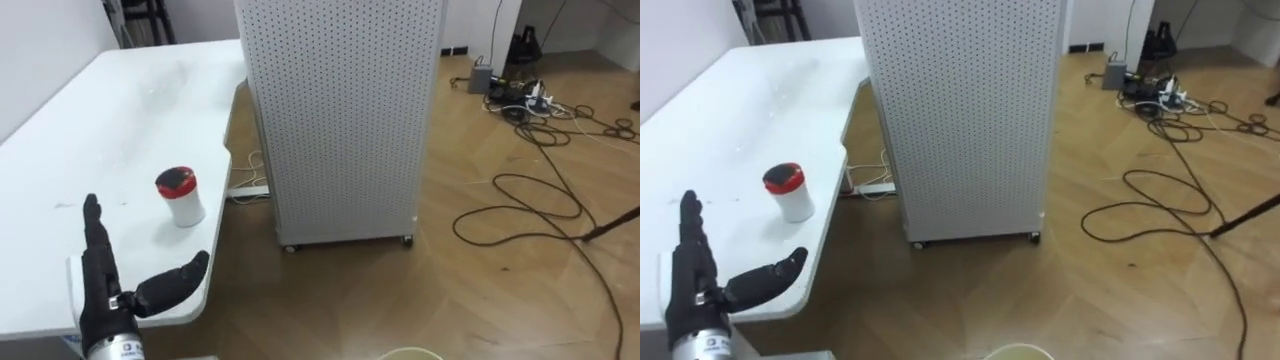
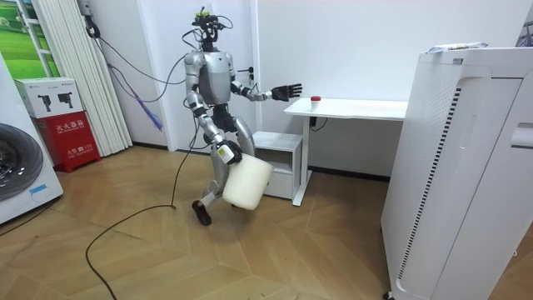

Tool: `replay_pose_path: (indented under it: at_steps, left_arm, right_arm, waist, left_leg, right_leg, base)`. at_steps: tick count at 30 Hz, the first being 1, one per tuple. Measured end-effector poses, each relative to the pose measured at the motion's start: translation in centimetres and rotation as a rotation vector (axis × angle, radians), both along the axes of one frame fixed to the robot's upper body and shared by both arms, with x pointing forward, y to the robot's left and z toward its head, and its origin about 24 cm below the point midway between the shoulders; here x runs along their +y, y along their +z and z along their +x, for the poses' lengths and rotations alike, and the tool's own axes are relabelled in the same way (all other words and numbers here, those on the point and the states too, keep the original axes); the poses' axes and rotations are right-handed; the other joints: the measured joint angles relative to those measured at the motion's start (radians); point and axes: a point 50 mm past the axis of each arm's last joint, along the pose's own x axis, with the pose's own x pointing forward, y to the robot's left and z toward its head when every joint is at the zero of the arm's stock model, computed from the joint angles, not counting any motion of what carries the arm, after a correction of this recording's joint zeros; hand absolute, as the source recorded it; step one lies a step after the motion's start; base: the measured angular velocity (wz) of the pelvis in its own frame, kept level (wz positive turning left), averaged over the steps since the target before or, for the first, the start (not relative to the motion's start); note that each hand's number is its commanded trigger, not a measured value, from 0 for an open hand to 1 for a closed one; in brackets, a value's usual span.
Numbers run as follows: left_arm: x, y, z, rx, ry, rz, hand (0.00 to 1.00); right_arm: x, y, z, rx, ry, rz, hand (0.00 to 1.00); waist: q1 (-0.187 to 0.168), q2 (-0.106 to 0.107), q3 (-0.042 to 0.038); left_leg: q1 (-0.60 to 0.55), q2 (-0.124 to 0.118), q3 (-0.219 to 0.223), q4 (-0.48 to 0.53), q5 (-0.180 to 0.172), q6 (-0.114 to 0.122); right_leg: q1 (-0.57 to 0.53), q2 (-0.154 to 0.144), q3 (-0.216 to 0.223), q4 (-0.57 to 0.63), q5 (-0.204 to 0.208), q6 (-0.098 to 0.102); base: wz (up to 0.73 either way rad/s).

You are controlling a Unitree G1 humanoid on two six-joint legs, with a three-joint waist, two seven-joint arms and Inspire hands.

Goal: Pick garbage

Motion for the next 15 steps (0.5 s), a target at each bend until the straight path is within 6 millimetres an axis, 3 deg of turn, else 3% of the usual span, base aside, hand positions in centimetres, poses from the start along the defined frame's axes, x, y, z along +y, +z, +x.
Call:
replay_pose_path:
  at_steps: [1, 3, 5, 6, 9, 15]
  left_arm:
    - [-0.1, 0.1, 0.1, -0.003, -0.004, 0.0, 0.0]
    - [-0.5, 0.1, 0.3, -0.004, -0.023, 0.004, 0.0]
    - [-0.6, 0.0, 0.2, 0.001, -0.023, 0.002, 0.0]
    - [-0.6, 0.1, 0.3, -0.003, -0.023, 0.001, 0.0]
    - [-0.5, -0.2, -0.1, 0.011, -0.021, 0.007, 0.0]
    - [-0.5, -0.3, -0.2, 0.015, -0.022, 0.007, 0.0]
  right_arm:
    - [0.0, 0.0, 0.1, -0.003, 0.003, 0.0, 1.0]
    - [0.1, 0.2, 0.6, -0.013, 0.014, -0.006, 1.0]
    - [0.2, 0.3, 0.8, -0.018, 0.017, -0.007, 1.0]
    - [0.2, 0.3, 0.9, -0.02, 0.017, -0.008, 1.0]
    - [0.5, 0.5, 1.5, -0.037, 0.037, 0.008, 1.0]
    - [0.8, 0.7, 1.8, -0.052, 0.056, 0.019, 1.0]
  waist:
    - [-0.001, 0.0, 0.0]
    - [0.004, -0.001, -0.0005]
    - [-0.001, -0.001, 0.0008]
    - [0.005, -0.001, -0.0033]
    - [0.014, -0.007, -0.0012]
    - [0.016, -0.018, -0.0041]
  left_leg:
    - [0.007, 0.0, 0.0, -0.01, 0.001, 0.001]
    - [0.033, 0.0, -0.003, -0.038, -0.002, -0.006]
    - [0.05, 0.001, -0.021, -0.043, -0.011, -0.02]
    - [0.056, 0.013, -0.022, -0.051, -0.014, -0.031]
    - [0.097, 0.033, -0.023, -0.114, 0.0, -0.057]
    - [0.147, 0.051, -0.022, -0.189, 0.011, -0.076]
  right_leg:
    - [-0.012, 0.005, -0.013, -0.027, -0.016, 0.002]
    - [-0.05, 0.03, -0.046, -0.198, -0.025, -0.001]
    - [-0.047, 0.064, -0.047, -0.318, 0.031, -0.017]
    - [-0.03, 0.081, -0.054, -0.351, 0.037, -0.025]
    - [0.025, 0.122, -0.056, -0.441, 0.061, -0.039]
    - [0.087, 0.167, -0.057, -0.558, 0.09, -0.046]
  base:
    - [0.1]
    - [0.07]
    - [0.13]
    - [0.04]
    - [-0.12]
    - [-0.1]
